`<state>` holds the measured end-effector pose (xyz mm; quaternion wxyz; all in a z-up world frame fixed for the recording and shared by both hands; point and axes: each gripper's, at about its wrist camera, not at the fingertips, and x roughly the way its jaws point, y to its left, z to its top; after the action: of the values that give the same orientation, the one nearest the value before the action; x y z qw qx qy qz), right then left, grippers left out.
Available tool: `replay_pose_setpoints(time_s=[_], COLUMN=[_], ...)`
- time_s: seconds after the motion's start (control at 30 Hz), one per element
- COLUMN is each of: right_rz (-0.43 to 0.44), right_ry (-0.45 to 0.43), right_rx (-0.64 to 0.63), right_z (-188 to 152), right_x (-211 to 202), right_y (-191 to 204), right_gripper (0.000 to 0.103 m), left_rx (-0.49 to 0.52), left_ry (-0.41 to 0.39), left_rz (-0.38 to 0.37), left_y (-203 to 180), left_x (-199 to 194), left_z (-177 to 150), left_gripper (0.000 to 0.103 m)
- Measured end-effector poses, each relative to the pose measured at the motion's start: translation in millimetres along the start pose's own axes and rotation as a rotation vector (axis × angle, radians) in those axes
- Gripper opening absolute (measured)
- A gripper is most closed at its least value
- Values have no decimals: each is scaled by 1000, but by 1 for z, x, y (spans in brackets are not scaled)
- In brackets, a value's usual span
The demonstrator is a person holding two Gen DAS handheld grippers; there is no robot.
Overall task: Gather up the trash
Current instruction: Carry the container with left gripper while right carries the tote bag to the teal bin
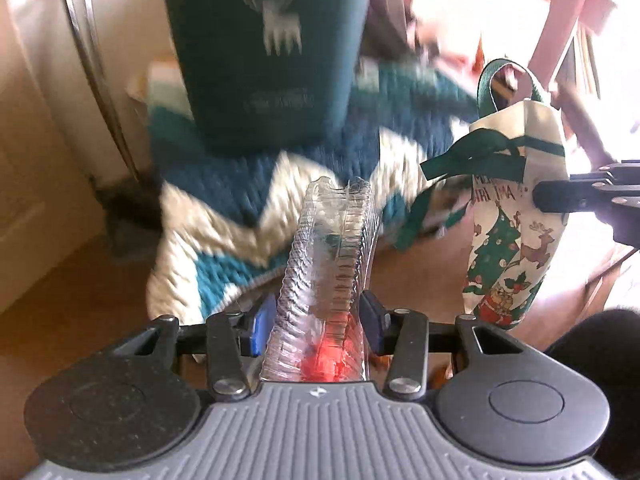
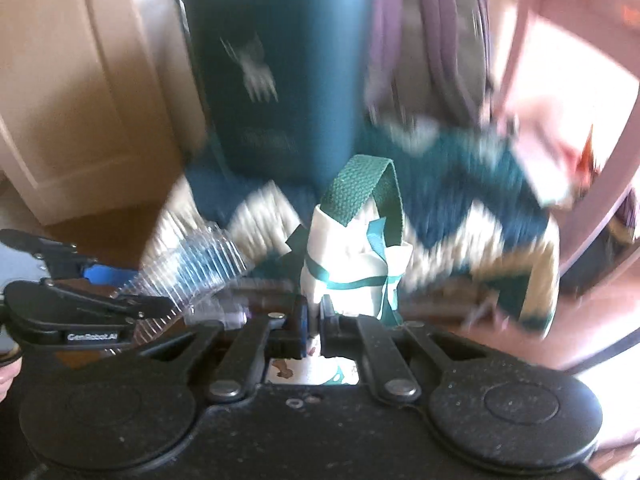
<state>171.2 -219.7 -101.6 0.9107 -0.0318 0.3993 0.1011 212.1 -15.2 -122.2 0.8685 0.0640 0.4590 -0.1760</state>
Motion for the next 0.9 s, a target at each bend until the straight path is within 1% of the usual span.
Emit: replay_pose_setpoints(time_s=[0.13,0.17,0.3,0.43,0.53,0.6,0.67,0.77,0.83,0.9], right_rz=[4,6,-2,-15,-29,-38,-44,-58,-75,-65], right_ry=[-129,-157,-275,-388,-468,-507,-537,-575,-596,-595], right_rx=[-69,-84,-130,-151,-169,-173,-178,-191,-202,-191], right_z=[27,29,62,103,137,162,183,216,227,240], right_x=[-48,-55,-88,-115,-127,-127,-127,-114,-114,-99], right_y=[13,16,21,19,19,18,19,17,24,21], right_gripper=[5,5,5,5,5,5,5,5,5,5], left_rx=[-17,-14,-5,-12,-4,1,4,-2,-14,-36], left_ry=[-101,-133,-240,-336,-410,-455,-479,-495,-497,-493], left_rz=[8,12,27,34,55,75,90,97,99,98], left_y=[-1,0,2,9,15,18,21,26,29,35], left_x=[-49,-60,-94,-124,-143,-150,-154,-152,-148,-140], left_z=[22,29,59,104,142,167,188,220,236,251], left_gripper=[45,45,45,45,45,45,45,45,46,46])
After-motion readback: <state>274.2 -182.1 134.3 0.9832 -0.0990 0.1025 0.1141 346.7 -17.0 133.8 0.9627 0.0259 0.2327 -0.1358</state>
